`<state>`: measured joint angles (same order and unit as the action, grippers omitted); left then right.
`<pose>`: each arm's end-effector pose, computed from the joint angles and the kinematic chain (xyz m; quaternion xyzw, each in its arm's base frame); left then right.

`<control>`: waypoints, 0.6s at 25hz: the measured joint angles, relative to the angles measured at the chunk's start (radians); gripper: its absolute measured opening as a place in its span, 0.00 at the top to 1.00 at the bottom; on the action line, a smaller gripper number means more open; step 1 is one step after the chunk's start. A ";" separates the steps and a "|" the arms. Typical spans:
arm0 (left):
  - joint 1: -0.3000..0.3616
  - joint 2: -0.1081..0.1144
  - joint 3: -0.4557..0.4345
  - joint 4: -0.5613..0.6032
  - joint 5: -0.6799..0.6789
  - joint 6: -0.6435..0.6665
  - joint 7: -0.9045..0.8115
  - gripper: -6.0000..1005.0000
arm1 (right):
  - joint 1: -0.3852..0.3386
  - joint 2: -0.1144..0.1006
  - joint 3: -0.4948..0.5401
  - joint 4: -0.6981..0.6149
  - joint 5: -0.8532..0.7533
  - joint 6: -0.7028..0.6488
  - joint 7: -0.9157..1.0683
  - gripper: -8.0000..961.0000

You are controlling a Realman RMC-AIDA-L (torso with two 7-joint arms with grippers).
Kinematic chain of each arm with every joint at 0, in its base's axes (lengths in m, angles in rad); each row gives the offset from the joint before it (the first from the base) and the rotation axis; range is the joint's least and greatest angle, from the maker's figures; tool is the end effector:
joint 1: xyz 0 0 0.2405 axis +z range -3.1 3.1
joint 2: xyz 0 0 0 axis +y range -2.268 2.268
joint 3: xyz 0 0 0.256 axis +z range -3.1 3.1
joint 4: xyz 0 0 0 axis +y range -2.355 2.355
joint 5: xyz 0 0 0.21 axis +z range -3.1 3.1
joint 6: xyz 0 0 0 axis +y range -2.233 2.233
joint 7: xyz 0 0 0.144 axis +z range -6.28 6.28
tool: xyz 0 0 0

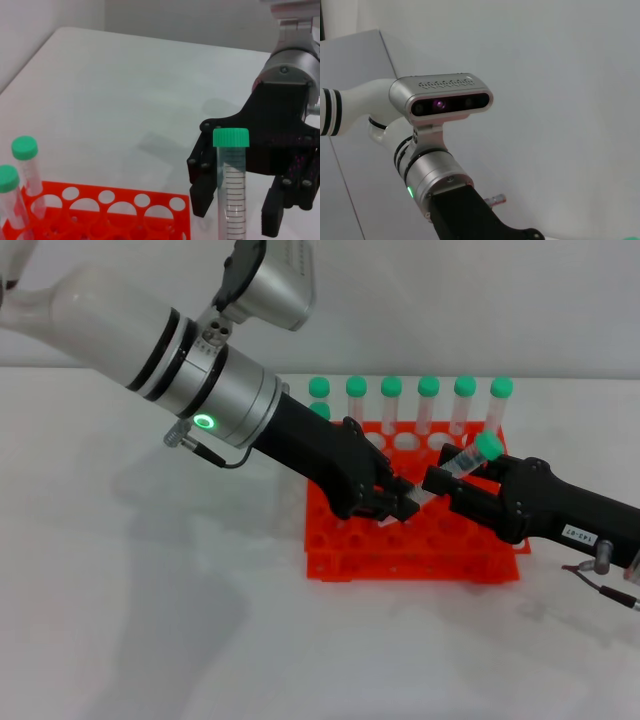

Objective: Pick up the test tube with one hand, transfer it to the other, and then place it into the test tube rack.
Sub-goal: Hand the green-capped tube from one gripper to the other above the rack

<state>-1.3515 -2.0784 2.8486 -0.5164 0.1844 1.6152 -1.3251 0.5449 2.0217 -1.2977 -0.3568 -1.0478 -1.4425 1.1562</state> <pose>-0.1108 0.4111 -0.0294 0.9973 0.0576 0.0418 0.0152 0.2225 0.3390 -0.0251 -0.8685 0.2113 0.4231 0.1484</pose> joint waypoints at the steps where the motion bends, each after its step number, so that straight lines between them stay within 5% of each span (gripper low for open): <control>1: 0.000 0.000 0.000 0.001 0.000 0.000 0.000 0.81 | 0.000 0.000 0.000 0.000 0.000 0.000 0.000 0.53; 15: 0.005 0.000 -0.001 0.001 0.001 -0.002 -0.006 0.81 | 0.003 0.000 0.000 0.004 -0.005 0.010 0.005 0.66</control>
<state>-1.3462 -2.0785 2.8475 -0.5153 0.1858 1.6135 -1.3316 0.5480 2.0214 -1.2976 -0.3528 -1.0525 -1.4321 1.1614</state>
